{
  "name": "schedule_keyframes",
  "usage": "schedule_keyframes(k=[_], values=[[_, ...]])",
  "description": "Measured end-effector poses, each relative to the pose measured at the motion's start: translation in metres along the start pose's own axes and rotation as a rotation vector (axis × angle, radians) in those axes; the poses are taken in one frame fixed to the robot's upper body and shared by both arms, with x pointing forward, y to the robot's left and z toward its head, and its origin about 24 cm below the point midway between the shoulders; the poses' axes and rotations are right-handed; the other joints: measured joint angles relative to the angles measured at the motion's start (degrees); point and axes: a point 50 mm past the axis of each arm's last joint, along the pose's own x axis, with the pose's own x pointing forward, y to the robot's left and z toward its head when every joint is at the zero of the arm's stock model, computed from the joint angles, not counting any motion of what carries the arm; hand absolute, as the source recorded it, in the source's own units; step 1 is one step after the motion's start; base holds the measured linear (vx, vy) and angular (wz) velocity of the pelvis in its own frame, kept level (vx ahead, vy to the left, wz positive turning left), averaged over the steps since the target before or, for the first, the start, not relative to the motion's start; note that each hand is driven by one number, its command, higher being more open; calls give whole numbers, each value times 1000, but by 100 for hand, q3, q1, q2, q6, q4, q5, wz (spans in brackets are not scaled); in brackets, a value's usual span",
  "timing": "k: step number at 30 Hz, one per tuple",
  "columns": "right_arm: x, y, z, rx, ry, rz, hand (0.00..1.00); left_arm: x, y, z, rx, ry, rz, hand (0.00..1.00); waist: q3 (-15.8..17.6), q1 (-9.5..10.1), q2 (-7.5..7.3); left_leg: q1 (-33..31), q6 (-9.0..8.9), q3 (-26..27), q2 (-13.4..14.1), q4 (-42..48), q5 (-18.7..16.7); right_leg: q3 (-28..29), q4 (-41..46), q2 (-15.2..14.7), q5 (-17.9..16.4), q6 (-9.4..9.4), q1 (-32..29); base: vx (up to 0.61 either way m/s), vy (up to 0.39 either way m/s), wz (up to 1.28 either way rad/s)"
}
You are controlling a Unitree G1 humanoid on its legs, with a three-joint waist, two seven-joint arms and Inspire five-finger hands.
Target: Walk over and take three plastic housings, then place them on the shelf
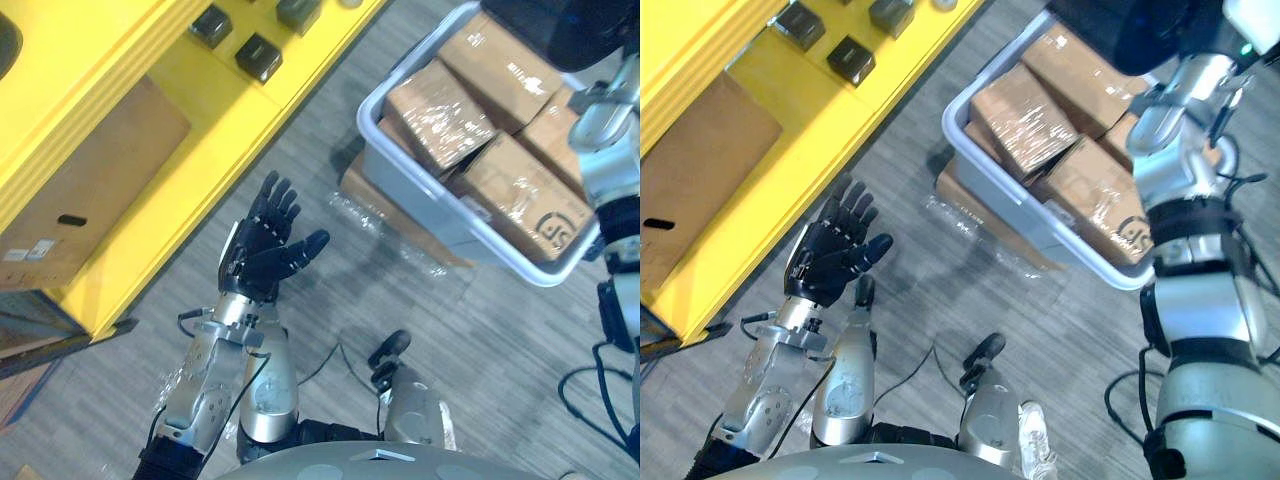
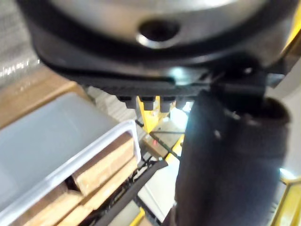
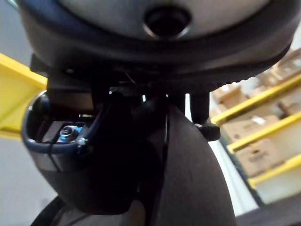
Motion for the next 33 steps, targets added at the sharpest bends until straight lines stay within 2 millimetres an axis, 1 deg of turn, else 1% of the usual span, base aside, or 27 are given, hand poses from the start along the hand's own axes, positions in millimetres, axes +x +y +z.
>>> schedule_keyframes(k=[1,2,3,4,5,7,9,11,12,14,15,16,17,19,20,22,24,26,31,32,33], values=[[-7,2,3,8,-25,10,0,4,-2,0,6,14,-14,100,-34,-36,-41,107,-6,21,1,-108,47,0,-5,5,2,3,48,67,-53,-8],[-22,10,10,28,-58,34,0,10,-7,-2,26,31,-30,100,-95,-141,-119,324,-22,69,2,-291,108,2,-22,11,5,9,163,60,-35,-13],[-41,19,14,65,-59,64,0,14,-11,-5,22,55,-45,100,-280,-192,-205,444,-30,161,1,-437,143,19,-92,22,17,29,190,63,-32,-17],[-50,22,15,79,-58,78,0,16,-13,-6,12,70,-54,100,-412,-216,-237,470,-32,209,0,-517,163,31,-142,33,31,52,178,74,-33,-28],[-77,29,18,116,-49,113,0,28,-24,-10,-42,102,-86,100,-642,-280,-281,608,-39,326,-6,-636,198,92,-244,53,53,87,219,77,-35,-23],[-91,32,20,131,-44,132,0,38,-31,-11,-119,110,-99,100,-682,-308,-280,739,-39,448,-12,-636,197,157,-306,53,68,112,303,41,-24,-24],[-119,41,25,172,-21,179,0,54,-38,-14,-315,116,-76,100,-940,-520,-253,838,-39,614,-16,-636,197,230,-429,69,85,141,371,3,-26,-25],[-132,40,27,205,1,189,0,59,-40,-15,-382,111,-67,100,-1109,-627,-231,874,-39,724,-14,-636,197,313,-519,89,109,174,375,2,-33,-25],[-141,36,27,244,24,179,0,63,-41,-16,-408,107,-53,100,-1254,-750,-191,919,-38,820,-12,-637,197,372,-571,99,118,183,376,1,-34,-26],[-149,32,28,277,40,167,0,64,-40,-19,-419,104,-29,100,-1416,-859,-148,959,-40,901,-8,-637,194,456,-644,118,136,202,375,0,-33,-26],[-155,28,29,299,51,156,0,64,-39,-22,-429,108,-3,100,-1530,-926,-96,1009,-59,963,8,-637,175,502,-714,148,168,196,399,-5,-37,-32],[-159,25,30,320,53,146,0,64,-37,-27,-438,110,29,100,-1623,-968,-41,1068,-75,1029,22,-637,134,558,-720,164,171,195,399,-11,-28,-28],[-161,24,32,331,55,143,0,64,-37,-29,-444,116,41,100,-1653,-985,-17,1109,-77,1061,23,-638,115,595,-720,164,173,194,408,-21,-17,-22],[-172,21,41,396,61,138,0,64,-39,-36,-452,142,53,100,-1782,-1087,59,1135,-82,1101,18,-638,64,633,-744,163,208,194,405,-31,-6,-12],[-175,20,43,416,63,137,0,64,-39,-37,-453,144,51,100,-1793,-1087,58,1141,-79,1120,18,-638,62,638,-775,167,235,185,405,-38,-3,-14],[-187,24,54,480,68,166,0,63,-40,-39,-457,152,60,100,-1898,-1078,44,1147,-68,1202,6,-637,53,686,-925,187,347,173,404,-41,-5,-17],[-195,27,63,516,63,200,0,63,-38,-42,-460,157,72,100,-1907,-1070,48,1209,-65,1228,1,-637,52,723,-928,184,358,172,441,-23,-7,-8],[-199,29,67,540,85,208,0,62,-35,-45,-488,160,92,100,-1962,-1069,52,1216,-65,1228,-1,-637,52,728,-926,183,358,172,445,-7,-4,-2],[-220,33,70,591,185,248,0,60,-33,-45,-537,149,94,100,-2144,-1064,69,1219,-62,1223,-21,-636,52,729,-925,163,362,177,452,0,0,0],[-227,36,70,590,217,258,0,60,-33,-44,-571,134,85,100,-2191,-1077,81,1223,-61,1225,-26,-636,51,729,-926,158,363,179,454,0,0,0],[-231,37,69,586,226,268,0,60,-34,-44,-581,127,76,100,-2213,-1082,89,1227,-61,1227,-27,-636,50,730,-926,158,363,179,455,0,0,0]])
